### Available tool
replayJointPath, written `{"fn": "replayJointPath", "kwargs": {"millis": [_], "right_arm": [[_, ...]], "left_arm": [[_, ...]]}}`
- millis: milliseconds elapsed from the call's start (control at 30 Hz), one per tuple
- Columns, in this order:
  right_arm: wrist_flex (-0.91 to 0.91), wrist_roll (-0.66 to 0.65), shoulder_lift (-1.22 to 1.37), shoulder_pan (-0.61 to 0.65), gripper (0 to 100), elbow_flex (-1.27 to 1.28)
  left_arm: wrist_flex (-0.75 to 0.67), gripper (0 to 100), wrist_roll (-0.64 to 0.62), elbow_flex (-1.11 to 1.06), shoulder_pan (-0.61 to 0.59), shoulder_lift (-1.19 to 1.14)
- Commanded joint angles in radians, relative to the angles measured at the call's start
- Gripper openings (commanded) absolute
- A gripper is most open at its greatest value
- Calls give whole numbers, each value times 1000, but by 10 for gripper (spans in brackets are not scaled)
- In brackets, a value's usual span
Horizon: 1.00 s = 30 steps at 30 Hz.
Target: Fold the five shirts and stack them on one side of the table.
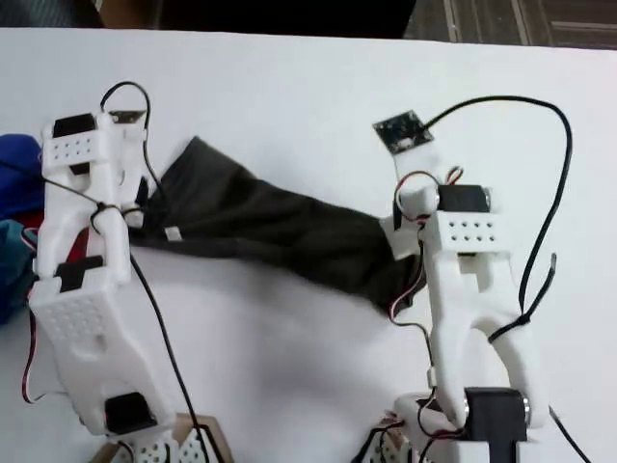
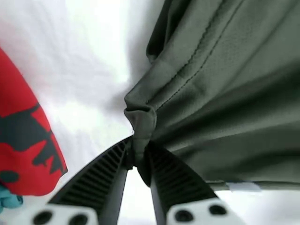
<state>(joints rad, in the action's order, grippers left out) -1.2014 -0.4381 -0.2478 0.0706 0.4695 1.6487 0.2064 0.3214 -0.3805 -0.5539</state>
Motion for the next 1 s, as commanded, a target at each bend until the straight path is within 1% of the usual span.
{"fn": "replayJointPath", "kwargs": {"millis": [0, 100, 233, 267, 367, 433, 600, 700, 967], "right_arm": [[45, -23, 74, -19, 22, -44], [44, -20, 154, -24, 23, -52], [-10, -14, 142, -16, 35, -71], [-42, -14, 125, -10, 57, -81], [-153, -17, 59, 4, 166, -94], [-182, -15, 24, 5, 193, -89], [-177, -14, 12, 10, 158, -55], [-145, -14, 35, 10, 156, -25], [-81, -14, 65, 79, 137, 57]], "left_arm": [[17, 25, 6, 42, 6, 64], [17, 25, 6, 42, 6, 64], [17, 25, 8, 42, 6, 64], [15, 25, 8, 42, 6, 64], [9, 25, 8, 42, 6, 63], [9, 25, 8, 42, 6, 63], [9, 25, 8, 42, 6, 63], [9, 25, 8, 42, 6, 63], [9, 25, 8, 42, 6, 63]]}}
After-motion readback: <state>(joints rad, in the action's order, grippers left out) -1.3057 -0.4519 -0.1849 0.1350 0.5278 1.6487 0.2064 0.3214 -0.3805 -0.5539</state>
